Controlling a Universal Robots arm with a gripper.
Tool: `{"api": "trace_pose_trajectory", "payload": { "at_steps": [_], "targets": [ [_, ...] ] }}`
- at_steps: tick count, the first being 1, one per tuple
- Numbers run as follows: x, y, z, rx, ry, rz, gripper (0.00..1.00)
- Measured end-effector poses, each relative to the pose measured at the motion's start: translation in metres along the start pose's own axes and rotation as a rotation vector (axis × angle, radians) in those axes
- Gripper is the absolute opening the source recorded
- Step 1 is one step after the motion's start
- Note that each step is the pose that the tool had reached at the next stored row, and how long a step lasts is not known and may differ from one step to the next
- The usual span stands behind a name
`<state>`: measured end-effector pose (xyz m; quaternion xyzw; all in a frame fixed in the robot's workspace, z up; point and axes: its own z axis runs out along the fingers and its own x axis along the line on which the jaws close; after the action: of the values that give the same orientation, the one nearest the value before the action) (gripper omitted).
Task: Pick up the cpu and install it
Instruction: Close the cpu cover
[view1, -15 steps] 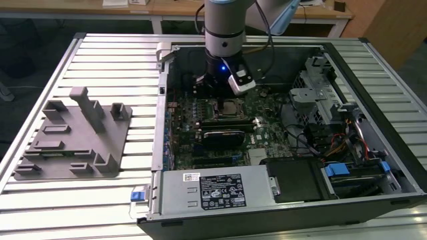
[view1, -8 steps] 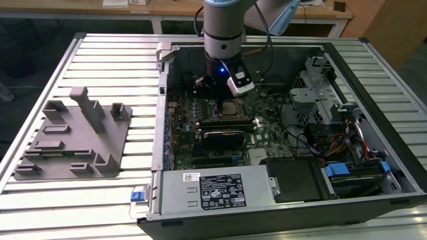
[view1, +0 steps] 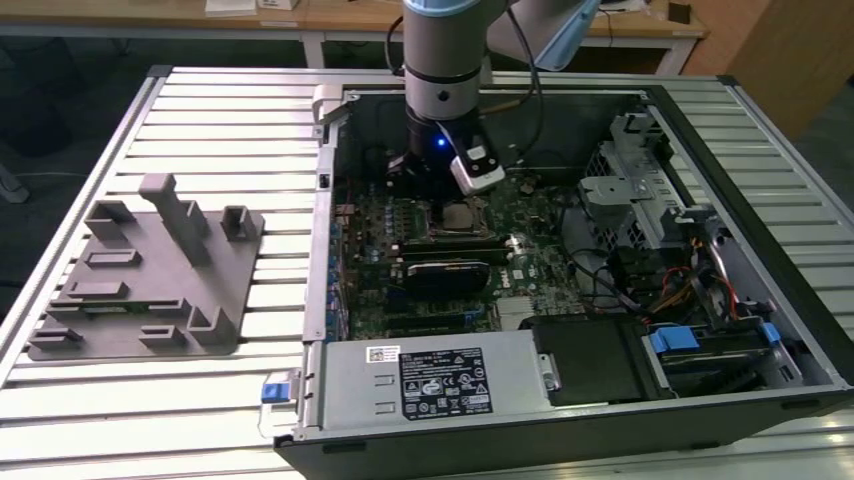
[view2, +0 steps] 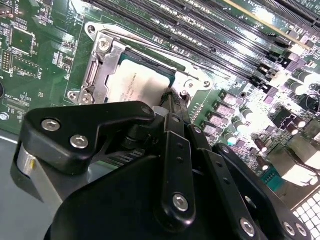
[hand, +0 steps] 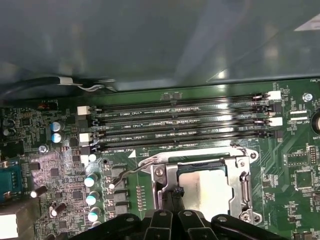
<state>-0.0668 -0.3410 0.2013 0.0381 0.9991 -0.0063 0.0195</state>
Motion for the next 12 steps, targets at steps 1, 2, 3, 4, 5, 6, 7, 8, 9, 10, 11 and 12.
{"api": "trace_pose_trajectory", "payload": {
  "at_steps": [1, 2, 3, 4, 5, 6, 7, 8, 9, 10, 11, 12],
  "targets": [
    [0.0002, 0.0000, 0.0005, 0.0000, 0.0000, 0.000, 0.11],
    [0.0003, 0.0000, 0.0010, -0.0001, 0.0000, 0.000, 0.11],
    [0.0004, 0.0000, 0.0014, 0.0001, 0.0001, 0.000, 0.11],
    [0.0006, -0.0001, 0.0018, 0.0002, 0.0001, 0.000, 0.11],
    [0.0007, -0.0001, 0.0020, 0.0003, 0.0002, 0.000, 0.11],
    [0.0008, -0.0001, 0.0021, 0.0003, 0.0002, 0.000, 0.11],
    [0.0009, -0.0001, 0.0022, 0.0003, 0.0002, 0.000, 0.11],
    [0.0009, -0.0001, 0.0024, 0.0001, 0.0001, 0.000, 0.11],
    [0.0010, -0.0001, 0.0026, 0.0000, 0.0000, 0.000, 0.11],
    [0.0011, -0.0001, 0.0029, -0.0001, 0.0000, 0.000, 0.11],
    [0.0012, -0.0001, 0.0031, 0.0001, 0.0000, 0.000, 0.11],
    [0.0012, -0.0001, 0.0032, 0.0002, 0.0001, 0.000, 0.11]
  ]
}}
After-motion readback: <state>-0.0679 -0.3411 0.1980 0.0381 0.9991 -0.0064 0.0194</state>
